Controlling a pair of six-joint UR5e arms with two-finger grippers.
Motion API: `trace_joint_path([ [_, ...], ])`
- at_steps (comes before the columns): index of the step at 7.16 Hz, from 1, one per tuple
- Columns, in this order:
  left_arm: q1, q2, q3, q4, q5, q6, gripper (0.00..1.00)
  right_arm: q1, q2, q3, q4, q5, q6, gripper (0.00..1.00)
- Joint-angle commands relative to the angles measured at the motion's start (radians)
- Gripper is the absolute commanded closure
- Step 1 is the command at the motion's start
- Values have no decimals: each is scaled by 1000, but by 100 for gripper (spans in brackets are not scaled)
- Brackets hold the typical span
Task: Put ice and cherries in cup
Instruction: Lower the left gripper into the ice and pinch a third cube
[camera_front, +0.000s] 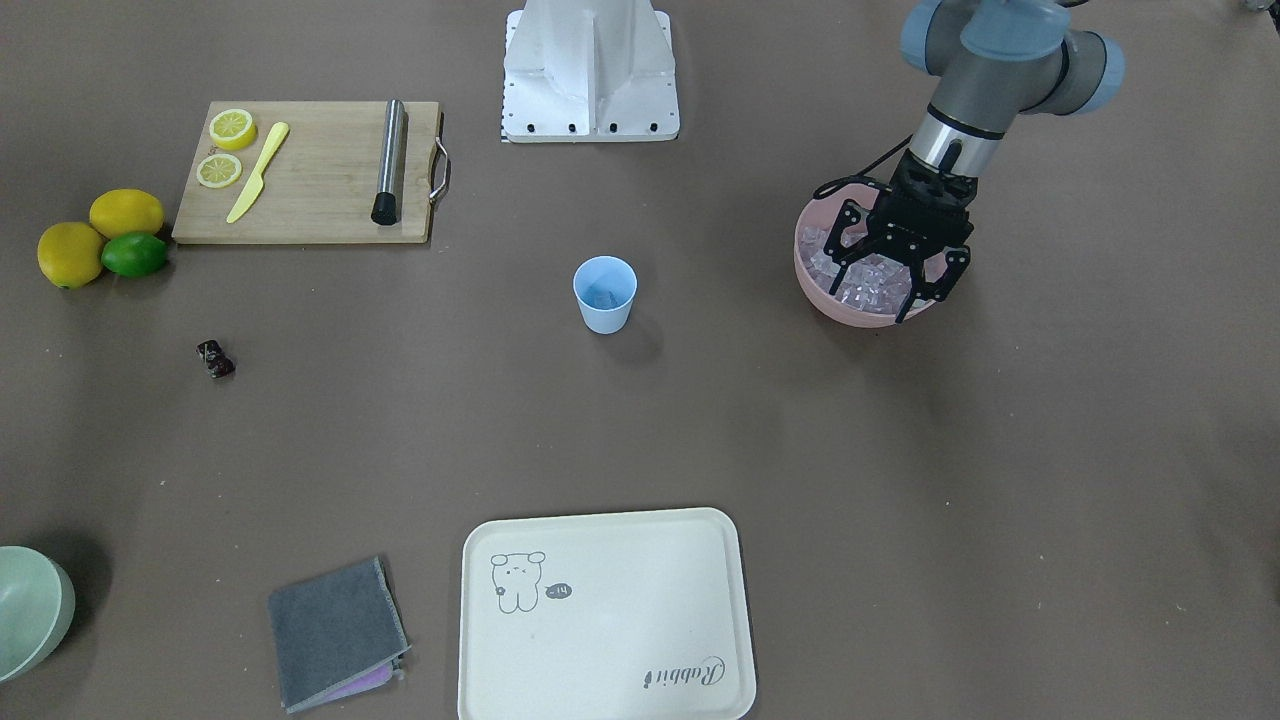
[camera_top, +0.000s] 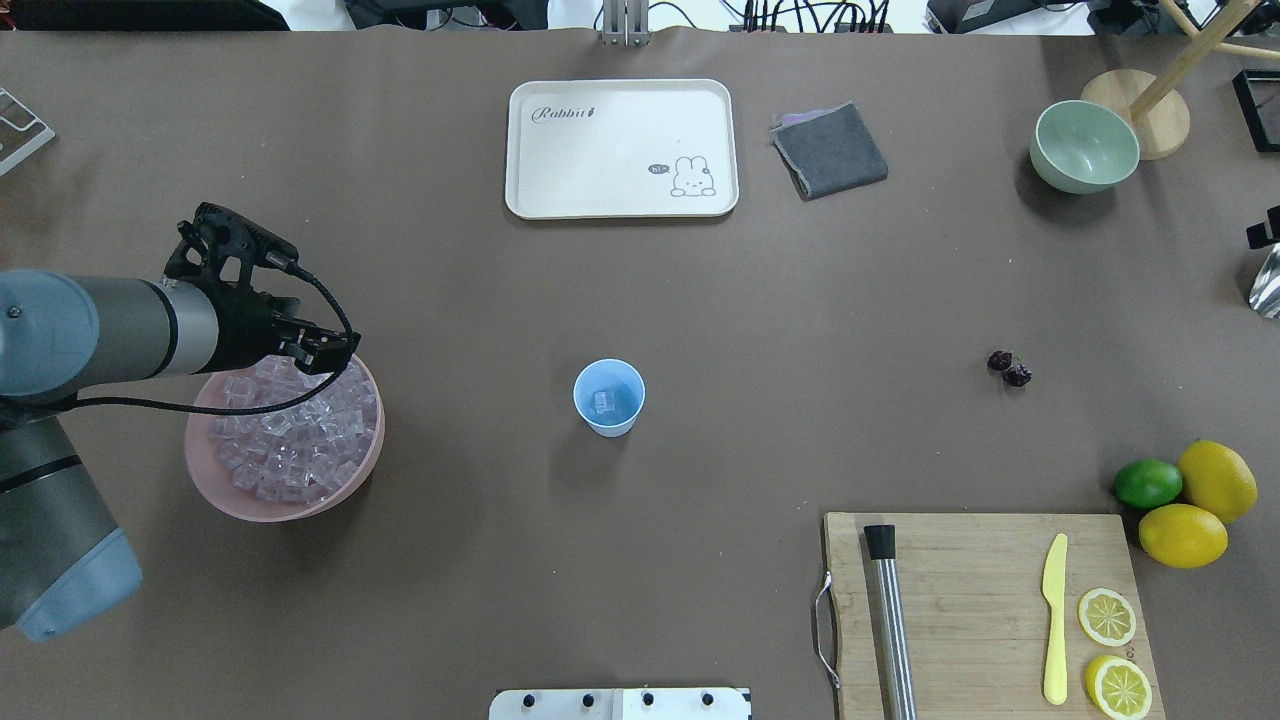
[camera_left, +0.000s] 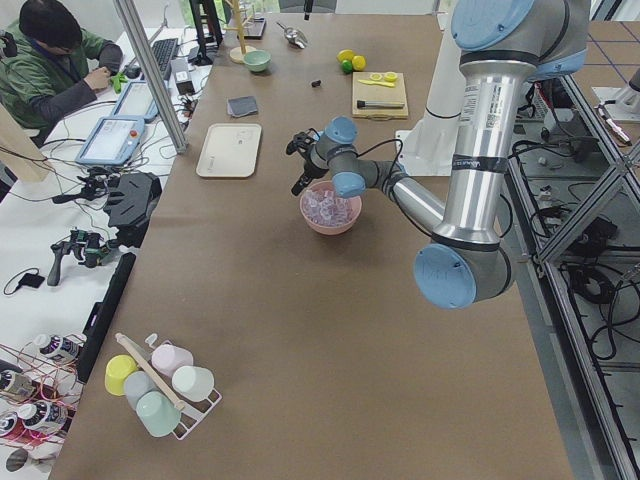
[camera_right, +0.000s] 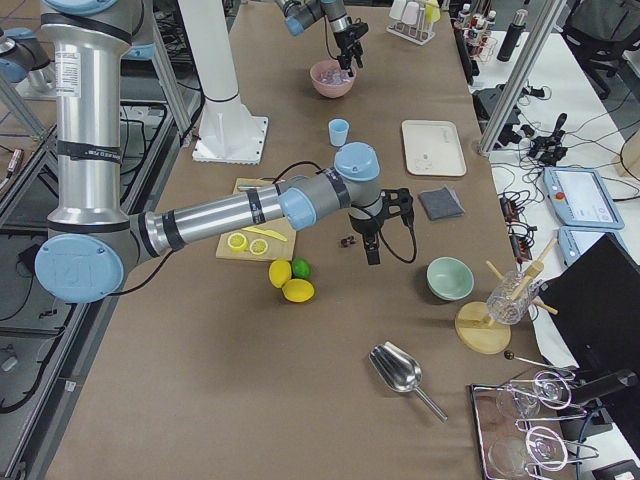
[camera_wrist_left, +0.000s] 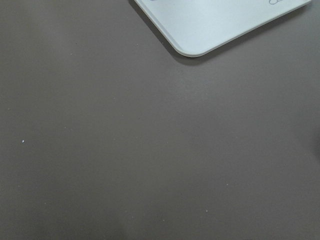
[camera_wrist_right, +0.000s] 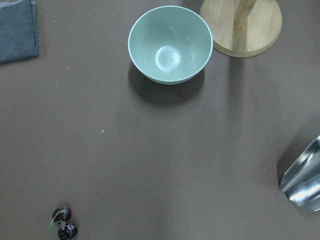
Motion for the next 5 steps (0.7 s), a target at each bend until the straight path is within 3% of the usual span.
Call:
trace_joint_path([
  [1, 2, 20, -6, -13, 2, -8, 30, -1, 0, 0, -1, 0, 1, 0],
  [5, 60, 26, -11, -25, 10, -150, 30, -3, -5, 0, 0, 0, 1, 0],
])
